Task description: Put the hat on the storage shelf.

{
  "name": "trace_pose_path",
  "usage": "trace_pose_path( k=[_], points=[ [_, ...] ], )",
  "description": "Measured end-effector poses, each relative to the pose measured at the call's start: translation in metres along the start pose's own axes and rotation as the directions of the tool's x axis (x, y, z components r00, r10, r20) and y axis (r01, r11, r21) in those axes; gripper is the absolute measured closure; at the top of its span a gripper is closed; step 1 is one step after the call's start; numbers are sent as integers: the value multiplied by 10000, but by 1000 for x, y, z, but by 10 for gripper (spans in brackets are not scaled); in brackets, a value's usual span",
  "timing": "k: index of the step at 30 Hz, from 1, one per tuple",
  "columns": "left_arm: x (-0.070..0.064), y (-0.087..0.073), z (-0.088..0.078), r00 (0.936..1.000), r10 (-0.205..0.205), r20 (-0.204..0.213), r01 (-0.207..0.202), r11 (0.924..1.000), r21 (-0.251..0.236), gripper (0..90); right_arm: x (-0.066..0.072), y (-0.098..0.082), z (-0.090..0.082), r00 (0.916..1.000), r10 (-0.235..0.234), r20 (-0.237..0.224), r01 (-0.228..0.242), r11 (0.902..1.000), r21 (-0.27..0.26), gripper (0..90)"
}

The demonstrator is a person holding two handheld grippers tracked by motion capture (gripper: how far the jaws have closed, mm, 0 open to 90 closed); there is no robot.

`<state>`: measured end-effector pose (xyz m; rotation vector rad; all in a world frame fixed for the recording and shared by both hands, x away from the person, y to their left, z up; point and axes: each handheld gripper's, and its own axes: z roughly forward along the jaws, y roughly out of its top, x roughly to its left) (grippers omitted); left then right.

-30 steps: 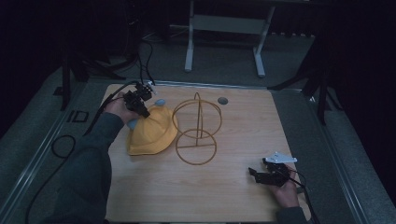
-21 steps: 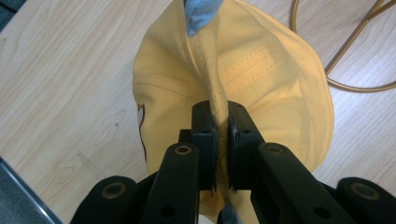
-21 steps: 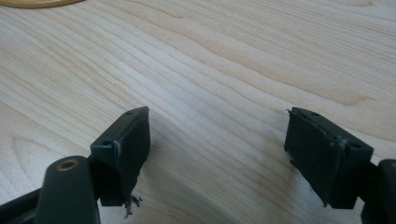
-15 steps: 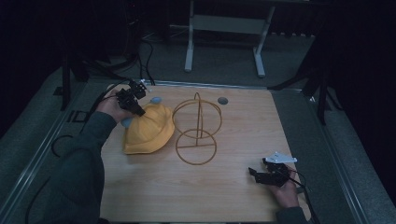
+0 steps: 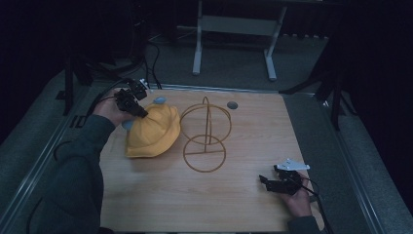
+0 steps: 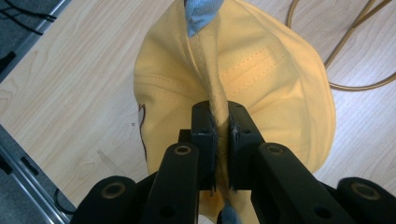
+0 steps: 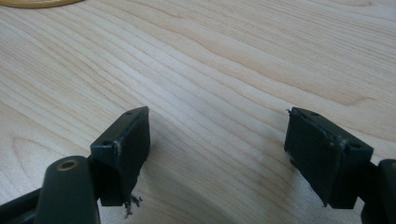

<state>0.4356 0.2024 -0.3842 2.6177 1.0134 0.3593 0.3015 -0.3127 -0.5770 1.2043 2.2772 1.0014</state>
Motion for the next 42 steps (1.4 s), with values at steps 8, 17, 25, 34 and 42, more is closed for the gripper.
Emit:
trace_pose_path(
  k=[8,17,25,34,42],
  points=[
    [-2,-2,-11,9999,112,-10,-112,9995,-304,834,0,0,0,10000,1,1,-1,10000,-4,221],
    [-1,-8,-18,9997,241,-32,-242,9988,-436,834,0,0,0,10000,2,-2,-2,10000,0,221],
    [1,-14,-25,9996,280,-15,-280,9975,-649,834,0,0,0,10000,6,1,-6,10000,-4,221],
    [1,-21,-35,9984,565,77,-554,9937,-973,833,0,0,0,10000,6,3,-6,10000,-5,221],
    [-2,-22,-45,9959,895,147,-870,9887,-1222,832,0,0,0,10000,6,2,-6,10000,-6,221]
  ],
)
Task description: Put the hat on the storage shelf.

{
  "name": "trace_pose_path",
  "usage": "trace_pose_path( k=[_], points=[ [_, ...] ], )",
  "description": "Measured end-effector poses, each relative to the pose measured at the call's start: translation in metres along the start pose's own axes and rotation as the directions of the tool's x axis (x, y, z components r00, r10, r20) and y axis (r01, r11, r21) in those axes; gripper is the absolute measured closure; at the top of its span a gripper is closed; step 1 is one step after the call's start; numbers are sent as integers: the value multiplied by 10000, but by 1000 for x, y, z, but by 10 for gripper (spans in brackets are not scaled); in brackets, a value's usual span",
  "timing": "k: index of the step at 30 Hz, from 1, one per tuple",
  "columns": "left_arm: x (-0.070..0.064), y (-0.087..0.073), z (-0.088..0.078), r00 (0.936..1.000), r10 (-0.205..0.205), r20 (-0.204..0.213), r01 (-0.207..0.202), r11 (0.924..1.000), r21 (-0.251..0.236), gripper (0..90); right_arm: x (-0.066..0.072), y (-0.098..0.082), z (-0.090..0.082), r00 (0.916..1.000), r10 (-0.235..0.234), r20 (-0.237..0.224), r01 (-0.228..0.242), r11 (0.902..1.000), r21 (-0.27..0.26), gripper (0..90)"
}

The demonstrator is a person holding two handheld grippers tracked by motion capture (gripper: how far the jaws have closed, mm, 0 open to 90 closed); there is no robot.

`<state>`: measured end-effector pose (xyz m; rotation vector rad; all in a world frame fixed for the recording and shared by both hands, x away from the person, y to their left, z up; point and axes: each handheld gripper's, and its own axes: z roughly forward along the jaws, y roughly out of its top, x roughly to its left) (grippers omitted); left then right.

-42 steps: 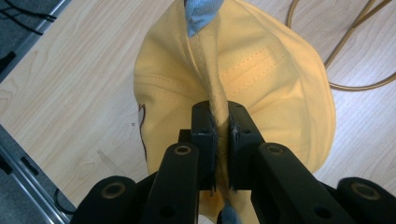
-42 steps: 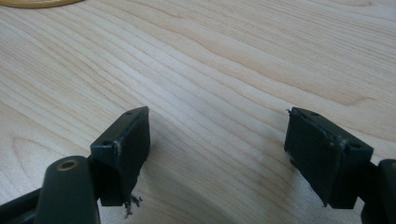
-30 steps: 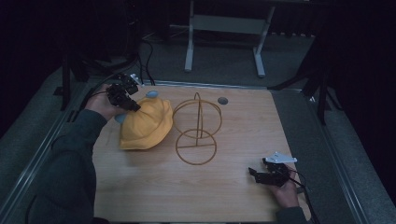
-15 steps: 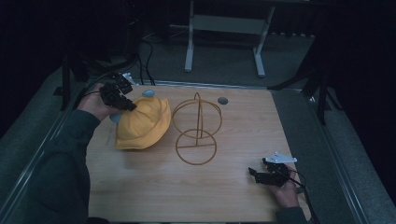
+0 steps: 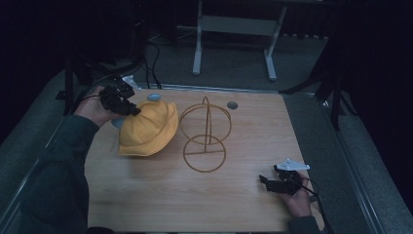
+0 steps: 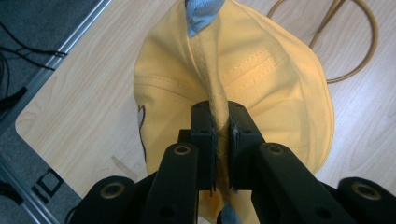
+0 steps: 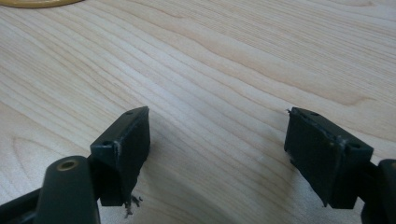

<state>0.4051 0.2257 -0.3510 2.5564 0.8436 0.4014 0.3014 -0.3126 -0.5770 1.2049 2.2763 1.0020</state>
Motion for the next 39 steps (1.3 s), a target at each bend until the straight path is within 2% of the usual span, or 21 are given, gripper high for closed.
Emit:
trace_pose_path(
  k=[15,27,39],
  points=[
    [-6,-1,-15,9966,765,299,-746,9955,-592,832,0,0,0,10000,-10,3,10,10000,-7,221],
    [-5,-6,-24,9960,845,277,-821,9936,-773,832,0,0,0,10000,-10,3,10,10000,-9,221],
    [-7,-9,-36,9936,1112,216,-1088,9899,-912,833,0,0,0,10000,2,2,-2,10000,-4,221]
  ],
)
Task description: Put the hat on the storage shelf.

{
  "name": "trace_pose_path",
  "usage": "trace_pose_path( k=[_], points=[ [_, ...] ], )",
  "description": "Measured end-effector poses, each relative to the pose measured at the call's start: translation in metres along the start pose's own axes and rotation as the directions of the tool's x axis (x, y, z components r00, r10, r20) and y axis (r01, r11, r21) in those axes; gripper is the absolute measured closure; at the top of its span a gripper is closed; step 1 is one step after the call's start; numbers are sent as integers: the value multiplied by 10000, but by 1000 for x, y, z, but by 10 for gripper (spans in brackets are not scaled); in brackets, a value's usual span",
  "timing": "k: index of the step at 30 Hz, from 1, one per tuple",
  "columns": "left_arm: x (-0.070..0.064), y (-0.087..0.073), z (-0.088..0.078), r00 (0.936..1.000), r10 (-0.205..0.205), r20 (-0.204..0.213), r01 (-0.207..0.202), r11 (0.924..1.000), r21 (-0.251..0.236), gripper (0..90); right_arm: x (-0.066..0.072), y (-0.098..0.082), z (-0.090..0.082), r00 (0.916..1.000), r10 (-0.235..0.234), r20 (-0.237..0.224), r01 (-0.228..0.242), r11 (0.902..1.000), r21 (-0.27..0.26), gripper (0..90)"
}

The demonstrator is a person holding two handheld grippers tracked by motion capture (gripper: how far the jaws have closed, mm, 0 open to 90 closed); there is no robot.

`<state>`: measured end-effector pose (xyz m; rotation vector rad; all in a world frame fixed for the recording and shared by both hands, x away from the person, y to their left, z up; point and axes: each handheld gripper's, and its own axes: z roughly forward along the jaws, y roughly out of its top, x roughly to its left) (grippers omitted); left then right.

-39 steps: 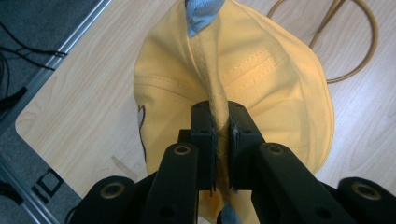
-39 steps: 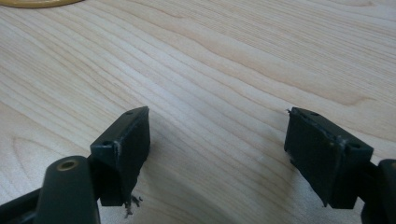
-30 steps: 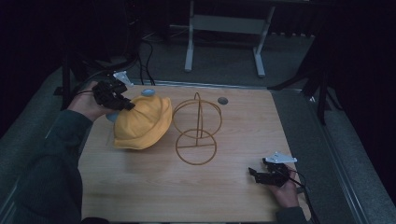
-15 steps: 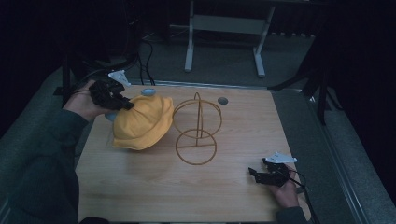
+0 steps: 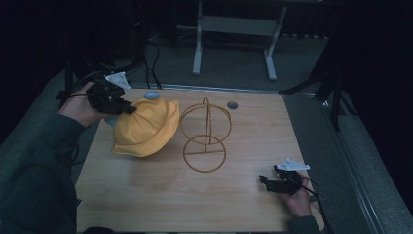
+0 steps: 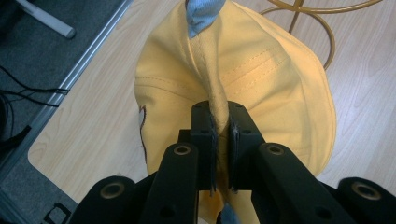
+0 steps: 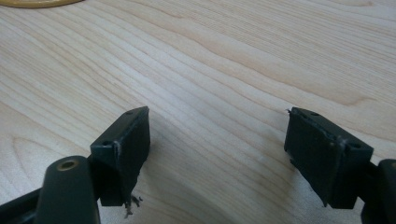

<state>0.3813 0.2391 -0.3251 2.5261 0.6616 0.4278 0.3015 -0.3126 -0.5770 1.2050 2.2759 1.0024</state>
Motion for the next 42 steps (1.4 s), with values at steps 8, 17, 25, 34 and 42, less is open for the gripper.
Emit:
trace_pose_path(
  k=[8,17,25,34,42],
  points=[
    [-3,-2,-5,9998,174,101,-173,9998,-109,834,0,0,0,10000,2,-1,-2,10000,0,221],
    [-5,-3,-8,9996,249,138,-248,9996,-130,834,0,0,0,10000,4,-4,-4,10000,-6,221],
    [-6,-4,-11,9991,353,238,-347,9991,-251,835,0,0,0,10000,3,-3,-3,10000,-6,221],
    [-8,-4,-16,9984,505,253,-494,9979,-428,834,0,0,0,10000,5,-3,-5,10000,-5,221],
    [-9,-7,-21,9982,538,265,-522,9970,-570,834,0,0,0,10000,-3,-2,3,10000,-8,221]
  ],
)
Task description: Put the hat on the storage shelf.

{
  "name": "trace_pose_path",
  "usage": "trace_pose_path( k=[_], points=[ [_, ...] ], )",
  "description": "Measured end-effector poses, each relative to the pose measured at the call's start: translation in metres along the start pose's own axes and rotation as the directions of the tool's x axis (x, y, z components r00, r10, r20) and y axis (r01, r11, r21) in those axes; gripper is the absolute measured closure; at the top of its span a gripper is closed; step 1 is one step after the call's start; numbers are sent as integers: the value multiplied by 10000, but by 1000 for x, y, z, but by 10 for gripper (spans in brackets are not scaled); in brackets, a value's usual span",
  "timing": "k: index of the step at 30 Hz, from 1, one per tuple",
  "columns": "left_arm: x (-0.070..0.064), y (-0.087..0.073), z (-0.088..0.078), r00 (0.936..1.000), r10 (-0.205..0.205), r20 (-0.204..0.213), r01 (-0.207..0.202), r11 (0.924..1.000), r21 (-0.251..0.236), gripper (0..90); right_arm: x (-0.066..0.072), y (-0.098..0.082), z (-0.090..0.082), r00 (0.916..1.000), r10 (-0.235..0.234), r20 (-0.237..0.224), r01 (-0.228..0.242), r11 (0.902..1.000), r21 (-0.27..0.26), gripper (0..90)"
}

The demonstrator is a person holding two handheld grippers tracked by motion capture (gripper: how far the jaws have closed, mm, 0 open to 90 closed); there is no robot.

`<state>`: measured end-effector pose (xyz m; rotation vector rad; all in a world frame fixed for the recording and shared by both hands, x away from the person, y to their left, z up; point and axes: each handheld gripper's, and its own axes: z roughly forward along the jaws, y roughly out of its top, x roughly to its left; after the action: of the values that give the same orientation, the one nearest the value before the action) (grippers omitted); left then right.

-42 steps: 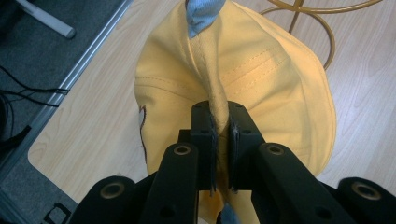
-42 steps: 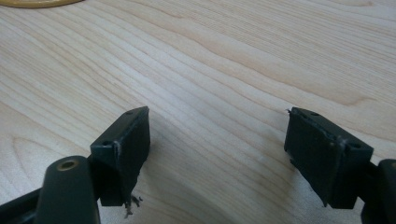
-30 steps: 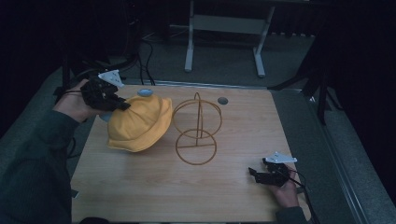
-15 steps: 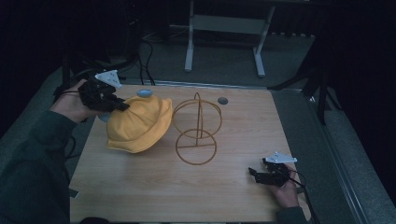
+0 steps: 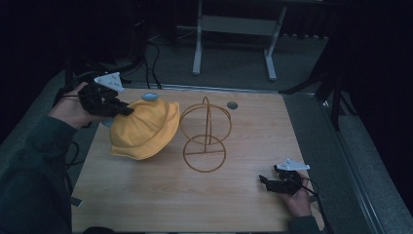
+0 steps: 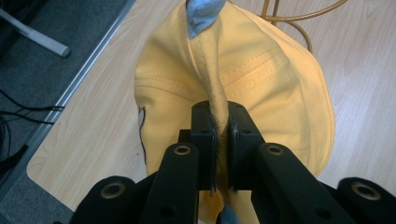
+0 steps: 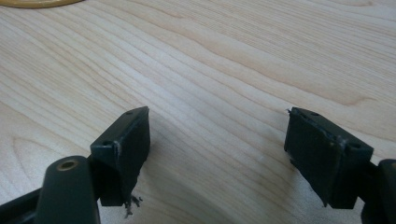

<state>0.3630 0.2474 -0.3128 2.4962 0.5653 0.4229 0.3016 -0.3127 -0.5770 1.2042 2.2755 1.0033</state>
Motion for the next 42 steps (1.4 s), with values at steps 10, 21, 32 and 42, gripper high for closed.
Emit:
trace_pose_path(
  k=[10,21,32,42],
  points=[
    [0,-4,-6,10000,24,11,-24,9999,-162,834,0,0,0,10000,2,1,-2,10000,12,221],
    [-1,-5,-11,10000,48,37,-46,9995,-304,834,0,0,0,10000,0,-2,0,10000,20,221],
    [-4,-2,-20,9992,394,119,-387,9978,-538,834,0,0,0,10000,0,-1,0,10000,22,221],
    [-4,1,-23,9991,420,80,-413,9968,-686,834,0,0,0,10000,-1,-1,1,10000,23,221]
  ],
)
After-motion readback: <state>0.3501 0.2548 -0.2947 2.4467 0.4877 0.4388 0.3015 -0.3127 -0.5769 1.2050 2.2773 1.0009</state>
